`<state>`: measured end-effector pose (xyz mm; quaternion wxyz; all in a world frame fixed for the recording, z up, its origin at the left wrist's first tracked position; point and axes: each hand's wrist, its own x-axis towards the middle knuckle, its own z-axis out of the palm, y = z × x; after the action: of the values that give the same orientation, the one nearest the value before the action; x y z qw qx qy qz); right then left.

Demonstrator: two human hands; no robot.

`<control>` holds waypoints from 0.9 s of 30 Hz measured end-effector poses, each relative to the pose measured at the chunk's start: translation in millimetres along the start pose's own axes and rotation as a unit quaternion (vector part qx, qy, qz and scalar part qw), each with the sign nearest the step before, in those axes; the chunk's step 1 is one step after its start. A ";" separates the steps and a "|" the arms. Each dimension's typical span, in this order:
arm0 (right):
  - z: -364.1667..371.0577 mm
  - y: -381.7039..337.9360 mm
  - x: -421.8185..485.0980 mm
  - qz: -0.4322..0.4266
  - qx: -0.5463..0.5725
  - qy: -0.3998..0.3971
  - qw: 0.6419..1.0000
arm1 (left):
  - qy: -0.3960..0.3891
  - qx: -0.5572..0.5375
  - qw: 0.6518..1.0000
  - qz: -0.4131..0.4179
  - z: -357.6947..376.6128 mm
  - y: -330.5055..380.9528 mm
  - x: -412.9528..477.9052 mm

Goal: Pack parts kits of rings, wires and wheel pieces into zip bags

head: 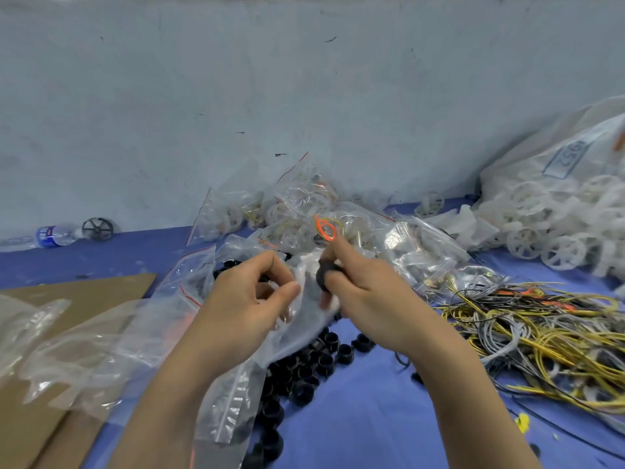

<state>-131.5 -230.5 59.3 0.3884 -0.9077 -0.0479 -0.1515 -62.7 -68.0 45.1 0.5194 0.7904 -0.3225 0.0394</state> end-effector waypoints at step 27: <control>-70.0 95.7 15.5 0.238 0.050 0.261 0.934 | 0.165 -0.015 0.986 -0.019 -25.0 5.8 -3.1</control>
<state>-113.9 -347.7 43.7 0.4571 -0.8002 0.2649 -0.2838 -61.5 -46.9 59.9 0.5779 0.7712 -0.2176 0.1544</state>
